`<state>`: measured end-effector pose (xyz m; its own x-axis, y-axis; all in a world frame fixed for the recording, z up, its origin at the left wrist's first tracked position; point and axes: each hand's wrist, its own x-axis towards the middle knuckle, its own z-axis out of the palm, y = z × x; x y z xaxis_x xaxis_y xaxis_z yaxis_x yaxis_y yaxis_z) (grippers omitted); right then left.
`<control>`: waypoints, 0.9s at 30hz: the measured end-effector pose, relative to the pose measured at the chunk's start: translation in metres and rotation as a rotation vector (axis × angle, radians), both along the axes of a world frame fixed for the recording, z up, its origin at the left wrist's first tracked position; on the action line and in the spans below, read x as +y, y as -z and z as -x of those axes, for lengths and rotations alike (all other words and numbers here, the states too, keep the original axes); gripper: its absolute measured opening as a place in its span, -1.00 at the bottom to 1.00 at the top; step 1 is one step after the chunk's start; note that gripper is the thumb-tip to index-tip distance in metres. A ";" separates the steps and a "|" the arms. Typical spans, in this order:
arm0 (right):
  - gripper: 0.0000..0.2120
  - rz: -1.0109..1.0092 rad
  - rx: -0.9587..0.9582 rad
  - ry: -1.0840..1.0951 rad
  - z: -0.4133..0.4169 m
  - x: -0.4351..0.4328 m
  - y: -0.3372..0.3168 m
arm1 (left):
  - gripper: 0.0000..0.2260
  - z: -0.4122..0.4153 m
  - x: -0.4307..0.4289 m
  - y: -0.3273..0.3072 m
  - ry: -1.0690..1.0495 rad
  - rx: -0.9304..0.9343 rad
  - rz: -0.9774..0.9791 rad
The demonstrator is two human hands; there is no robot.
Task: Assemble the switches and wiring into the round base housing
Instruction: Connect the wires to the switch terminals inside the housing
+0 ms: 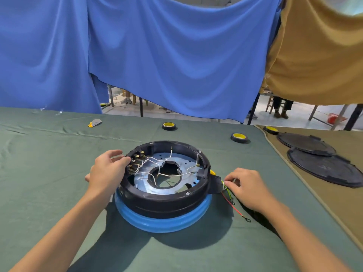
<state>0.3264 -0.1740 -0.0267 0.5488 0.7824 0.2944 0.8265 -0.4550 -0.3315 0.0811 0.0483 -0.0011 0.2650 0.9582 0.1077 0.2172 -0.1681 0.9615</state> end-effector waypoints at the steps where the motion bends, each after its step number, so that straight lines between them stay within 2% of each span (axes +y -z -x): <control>1: -0.89 0.007 -0.001 -0.012 -0.001 0.001 0.003 | -0.59 -0.003 -0.004 -0.005 -0.043 0.100 -0.074; 3: -0.89 0.000 0.007 -0.029 -0.005 0.001 0.005 | -0.69 -0.014 -0.018 -0.014 -0.146 0.326 -0.317; 5: -0.88 -0.005 0.019 -0.042 -0.006 0.001 0.006 | -0.77 -0.028 -0.042 -0.026 -0.127 0.385 -0.540; 10: -0.87 -0.082 0.060 -0.022 -0.007 -0.007 0.004 | -0.73 -0.075 -0.106 -0.033 0.284 0.605 -0.967; 14: -0.83 -0.091 -0.009 0.253 -0.017 -0.022 -0.004 | -0.64 -0.116 -0.130 -0.028 0.557 0.718 -1.109; 18: -0.81 0.014 0.180 0.435 -0.022 -0.030 -0.005 | -0.60 -0.131 -0.127 -0.022 0.719 0.891 -1.095; 20: -0.87 0.003 0.242 0.452 -0.021 -0.030 -0.003 | -0.59 -0.131 -0.125 -0.021 0.749 0.868 -1.032; 27: -0.81 -0.062 0.281 0.532 -0.020 -0.029 -0.004 | -0.60 -0.126 -0.121 -0.024 0.815 0.784 -0.895</control>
<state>0.3459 -0.2032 -0.0231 0.9234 0.3653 0.1180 0.3679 -0.7545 -0.5435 0.2070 -0.0729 0.0225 0.9670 0.2041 0.1528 0.1816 -0.9720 0.1489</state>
